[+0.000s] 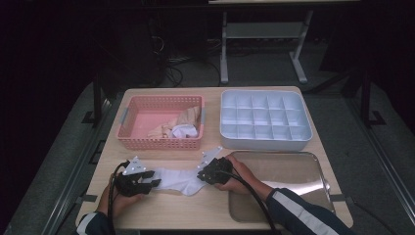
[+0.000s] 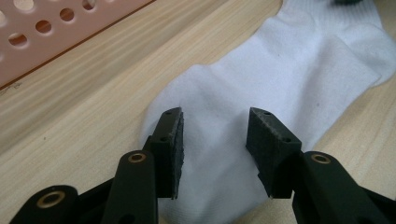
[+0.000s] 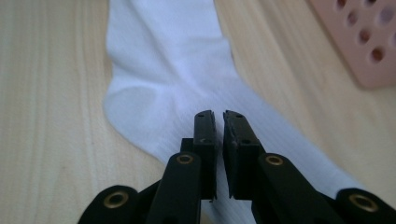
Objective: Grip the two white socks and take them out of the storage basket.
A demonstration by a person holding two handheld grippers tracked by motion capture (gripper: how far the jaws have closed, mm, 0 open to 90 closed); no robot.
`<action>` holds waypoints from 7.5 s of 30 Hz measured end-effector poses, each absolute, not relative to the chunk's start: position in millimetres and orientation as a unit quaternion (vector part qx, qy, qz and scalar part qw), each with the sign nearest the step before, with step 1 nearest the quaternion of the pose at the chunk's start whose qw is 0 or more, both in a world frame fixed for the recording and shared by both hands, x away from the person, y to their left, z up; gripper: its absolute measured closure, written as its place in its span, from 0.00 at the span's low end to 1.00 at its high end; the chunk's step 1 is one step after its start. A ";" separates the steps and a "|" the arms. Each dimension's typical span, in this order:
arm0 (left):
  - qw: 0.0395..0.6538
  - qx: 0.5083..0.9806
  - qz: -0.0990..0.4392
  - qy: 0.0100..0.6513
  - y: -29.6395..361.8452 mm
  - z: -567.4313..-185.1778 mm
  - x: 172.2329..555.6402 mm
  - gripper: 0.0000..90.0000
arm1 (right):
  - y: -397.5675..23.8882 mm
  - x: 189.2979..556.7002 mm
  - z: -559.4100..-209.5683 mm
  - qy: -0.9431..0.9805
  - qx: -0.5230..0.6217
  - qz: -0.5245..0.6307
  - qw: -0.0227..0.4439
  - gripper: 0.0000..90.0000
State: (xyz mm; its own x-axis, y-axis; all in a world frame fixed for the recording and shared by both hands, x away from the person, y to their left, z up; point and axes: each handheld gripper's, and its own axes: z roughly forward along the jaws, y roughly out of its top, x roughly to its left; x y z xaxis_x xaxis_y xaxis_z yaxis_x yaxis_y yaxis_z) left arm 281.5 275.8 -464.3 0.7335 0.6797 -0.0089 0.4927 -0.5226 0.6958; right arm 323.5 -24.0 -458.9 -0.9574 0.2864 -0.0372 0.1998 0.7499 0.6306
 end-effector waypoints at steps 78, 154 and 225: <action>0.435 0.820 0.224 0.296 209.4 -284.7 363.8 0.94 | -67.2 315.7 -445.0 0.912 0.164 0.371 0.061 0.58; 0.387 0.868 0.122 0.288 216.6 -431.3 328.3 0.98 | -94.1 283.7 -406.3 0.935 0.101 0.340 0.002 0.96; 0.361 0.838 0.130 0.388 262.9 -452.6 317.9 0.77 | -74.0 345.5 -429.8 0.912 0.240 0.328 0.065 0.68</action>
State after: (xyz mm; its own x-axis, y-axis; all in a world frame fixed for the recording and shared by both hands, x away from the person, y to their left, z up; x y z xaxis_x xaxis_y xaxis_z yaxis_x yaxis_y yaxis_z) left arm 317.9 262.9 -452.6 0.6647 0.7446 -0.0616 0.5566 -0.4385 0.7056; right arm 345.5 -74.0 -429.8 -0.8765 0.4797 0.0393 0.3950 0.6702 0.6284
